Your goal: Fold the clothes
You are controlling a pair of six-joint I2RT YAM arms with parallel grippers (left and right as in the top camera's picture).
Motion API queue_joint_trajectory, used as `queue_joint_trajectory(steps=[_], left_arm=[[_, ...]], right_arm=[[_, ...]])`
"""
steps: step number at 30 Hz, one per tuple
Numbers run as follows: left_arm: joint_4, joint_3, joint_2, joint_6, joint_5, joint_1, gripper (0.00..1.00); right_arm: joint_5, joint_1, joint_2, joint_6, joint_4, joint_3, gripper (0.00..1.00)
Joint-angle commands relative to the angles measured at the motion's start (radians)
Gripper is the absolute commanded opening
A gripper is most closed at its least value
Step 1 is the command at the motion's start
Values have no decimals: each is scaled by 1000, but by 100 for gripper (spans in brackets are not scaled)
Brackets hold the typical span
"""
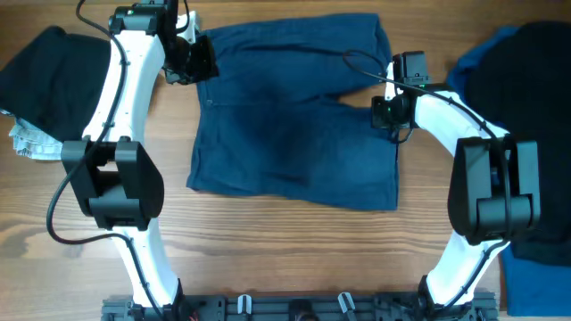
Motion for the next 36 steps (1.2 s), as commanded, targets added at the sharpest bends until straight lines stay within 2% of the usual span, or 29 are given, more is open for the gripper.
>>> queue_joint_trajectory(steps=[1, 4, 6, 7, 9, 18, 22, 27, 29, 32, 36], left_arm=[[3, 3, -7, 2, -5, -3, 25], [3, 3, -7, 2, -6, -3, 25], [3, 3, -7, 2, -6, -3, 26], [4, 3, -7, 2, -6, -3, 26], [12, 3, -7, 2, -6, -3, 29], [30, 3, -7, 2, -48, -3, 29], [29, 3, -7, 1, -47, -3, 29], [24, 3, -7, 1, -47, -3, 28], [18, 3, -7, 1, -47, -3, 29], [17, 3, -7, 1, -47, -3, 29], [5, 3, -7, 2, -47, -3, 29]], right_arm=[[50, -3, -11, 18, 23, 26, 4], [-156, -3, -55, -113, 22, 74, 4], [-188, -3, -121, -81, 34, 101, 5], [-202, -3, -148, -76, 63, 105, 11], [-203, -3, -145, -76, 111, 105, 6], [-203, 5, 111, -84, 496, 105, 4], [-196, 5, 209, -86, 546, 104, 4], [-105, 5, 229, -85, 445, 104, 4], [-84, 5, 220, -78, 282, 104, 4], [-85, 5, 208, 8, 36, 104, 4], [-87, 5, 204, 48, -143, 104, 4]])
